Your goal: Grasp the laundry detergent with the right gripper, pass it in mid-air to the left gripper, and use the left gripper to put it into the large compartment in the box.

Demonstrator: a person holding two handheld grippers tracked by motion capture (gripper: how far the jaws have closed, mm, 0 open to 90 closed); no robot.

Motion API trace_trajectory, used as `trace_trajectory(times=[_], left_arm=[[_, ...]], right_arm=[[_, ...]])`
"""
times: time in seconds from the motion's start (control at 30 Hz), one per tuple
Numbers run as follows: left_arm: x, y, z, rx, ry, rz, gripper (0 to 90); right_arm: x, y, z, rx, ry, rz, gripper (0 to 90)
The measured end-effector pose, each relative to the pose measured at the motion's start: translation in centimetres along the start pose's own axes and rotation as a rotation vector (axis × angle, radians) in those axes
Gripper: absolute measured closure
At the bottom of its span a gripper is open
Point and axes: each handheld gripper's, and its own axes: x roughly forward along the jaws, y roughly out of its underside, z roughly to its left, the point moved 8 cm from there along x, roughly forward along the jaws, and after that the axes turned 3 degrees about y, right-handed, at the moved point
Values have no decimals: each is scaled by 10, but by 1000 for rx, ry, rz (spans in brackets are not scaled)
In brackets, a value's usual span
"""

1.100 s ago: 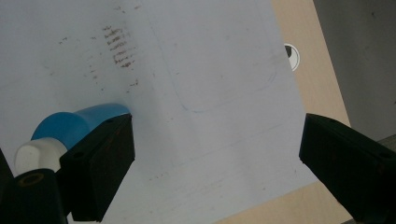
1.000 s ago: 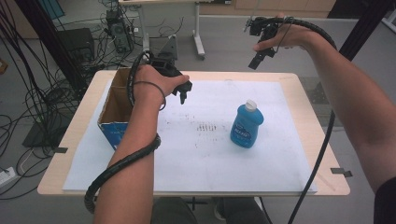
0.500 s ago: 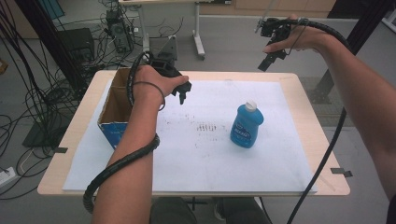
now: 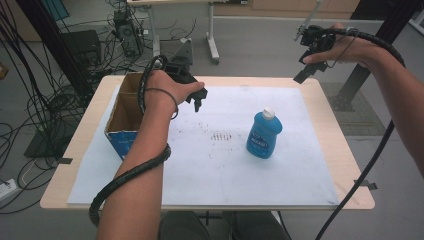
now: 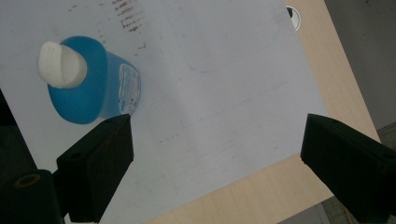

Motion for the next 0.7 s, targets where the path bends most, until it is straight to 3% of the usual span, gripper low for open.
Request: trace_trajectory(times=[0.27,0.43,0.7], left_arm=[[1,1,-1,14,-4,2,62],[0,1,-4,21,-1,-1,62],[-2,2,-7,36,-1,-14,62]], right_arm=[[-5,35,15,10,1,-16,84],[-4,47,24,17,-9,-42,78],[8,71,44,19,-16,-66,63]])
